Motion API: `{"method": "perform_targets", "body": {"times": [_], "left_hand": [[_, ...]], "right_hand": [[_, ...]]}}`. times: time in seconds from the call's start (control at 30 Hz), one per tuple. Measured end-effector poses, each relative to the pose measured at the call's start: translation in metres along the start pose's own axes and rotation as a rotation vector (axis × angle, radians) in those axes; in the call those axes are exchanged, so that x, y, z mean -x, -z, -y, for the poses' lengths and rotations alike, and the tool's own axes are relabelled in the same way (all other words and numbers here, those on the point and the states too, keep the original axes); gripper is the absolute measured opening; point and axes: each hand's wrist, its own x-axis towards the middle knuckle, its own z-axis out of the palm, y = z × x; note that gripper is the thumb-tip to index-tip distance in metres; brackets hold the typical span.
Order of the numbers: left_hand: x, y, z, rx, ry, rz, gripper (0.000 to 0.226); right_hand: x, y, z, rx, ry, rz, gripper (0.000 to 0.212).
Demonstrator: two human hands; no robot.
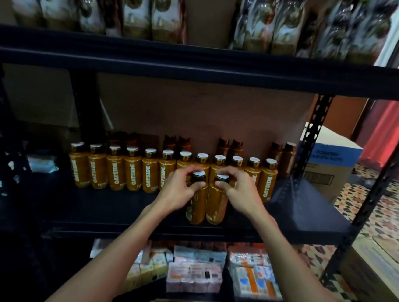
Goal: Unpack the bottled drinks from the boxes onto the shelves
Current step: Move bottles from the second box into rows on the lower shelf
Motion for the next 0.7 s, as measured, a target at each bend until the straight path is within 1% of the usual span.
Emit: {"method": "perform_targets", "body": {"times": [0.07, 0.17, 0.23, 0.33, 0.4, 0.43, 0.5, 0.57, 0.6, 0.63, 0.7], "left_hand": [[-0.004, 0.001, 0.002, -0.056, -0.008, 0.037, 0.047], [-0.011, 0.008, 0.0, -0.118, 0.001, 0.146, 0.045], [-0.017, 0.016, -0.005, -0.174, -0.013, 0.213, 0.048], [-0.028, 0.029, -0.013, -0.202, -0.066, 0.298, 0.048], [-0.036, 0.035, -0.018, -0.248, -0.067, 0.389, 0.047], [-0.039, 0.036, -0.02, -0.272, -0.056, 0.408, 0.046], [-0.044, 0.034, -0.022, -0.315, -0.028, 0.358, 0.044], [-0.048, 0.031, -0.022, -0.375, 0.003, 0.282, 0.048], [-0.049, 0.03, -0.023, -0.4, 0.01, 0.272, 0.051], [-0.049, 0.031, -0.024, -0.419, 0.009, 0.289, 0.053], [-0.05, 0.035, -0.024, -0.427, -0.009, 0.379, 0.052]], "right_hand": [[-0.002, 0.0, -0.005, 0.023, 0.024, 0.033, 0.029], [-0.004, 0.001, -0.014, 0.016, 0.054, 0.083, 0.032], [-0.006, 0.001, -0.018, -0.003, 0.056, 0.102, 0.031], [-0.007, -0.002, -0.022, -0.034, 0.066, 0.097, 0.031], [-0.008, -0.005, -0.027, -0.051, 0.075, 0.08, 0.031], [-0.009, -0.006, -0.029, -0.056, 0.074, 0.071, 0.031], [-0.011, -0.008, -0.032, -0.059, 0.068, 0.053, 0.031], [-0.011, -0.01, -0.033, -0.061, 0.07, 0.045, 0.031], [-0.012, -0.01, -0.034, -0.064, 0.074, 0.044, 0.032], [-0.012, -0.01, -0.035, -0.069, 0.074, 0.045, 0.032], [-0.012, -0.011, -0.037, -0.075, 0.068, 0.047, 0.032]]}}
